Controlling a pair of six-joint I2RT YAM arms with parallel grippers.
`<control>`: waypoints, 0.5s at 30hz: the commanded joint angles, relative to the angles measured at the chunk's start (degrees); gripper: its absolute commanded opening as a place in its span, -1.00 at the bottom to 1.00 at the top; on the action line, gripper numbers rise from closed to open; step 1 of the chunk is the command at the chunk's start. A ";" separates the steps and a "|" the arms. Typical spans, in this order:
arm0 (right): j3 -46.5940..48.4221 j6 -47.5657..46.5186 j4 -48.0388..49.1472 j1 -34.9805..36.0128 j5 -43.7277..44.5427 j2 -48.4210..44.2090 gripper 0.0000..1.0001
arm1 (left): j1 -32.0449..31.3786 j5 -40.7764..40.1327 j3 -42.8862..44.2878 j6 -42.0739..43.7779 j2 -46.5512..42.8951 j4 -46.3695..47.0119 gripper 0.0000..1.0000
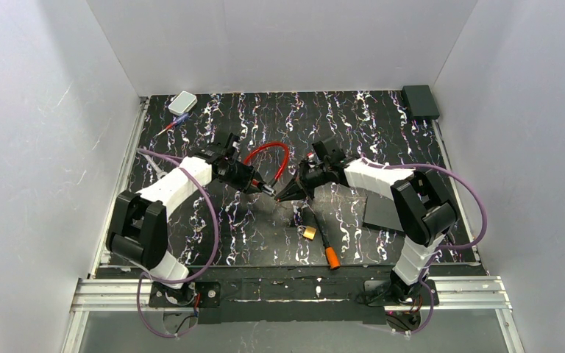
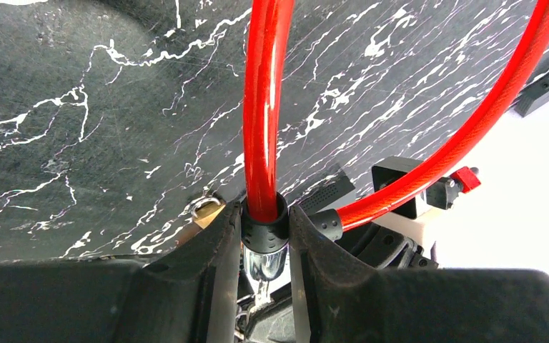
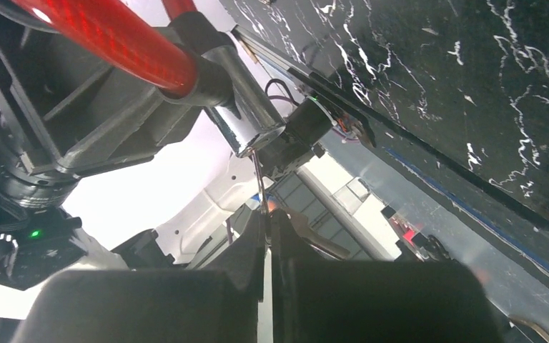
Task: Unlock with the key
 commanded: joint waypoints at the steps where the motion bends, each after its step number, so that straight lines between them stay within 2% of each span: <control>1: 1.70 1.86 10.76 -0.42 5.51 1.33 -0.97 | -1.70 11.15 -1.48 -2.80 -6.54 2.31 -1.00; 6: 6.72 -7.40 5.26 -0.34 2.10 3.75 -0.97 | -1.69 11.15 -3.03 -3.91 -7.75 3.53 -1.00; 11: 5.29 -6.32 12.70 -0.30 0.36 3.30 -0.97 | -1.70 12.75 -6.54 -7.33 -9.34 7.88 -1.00; 15: 4.98 -6.61 11.87 -0.24 -0.74 3.75 -0.97 | -1.69 12.99 -8.29 -8.92 -11.08 9.61 -1.00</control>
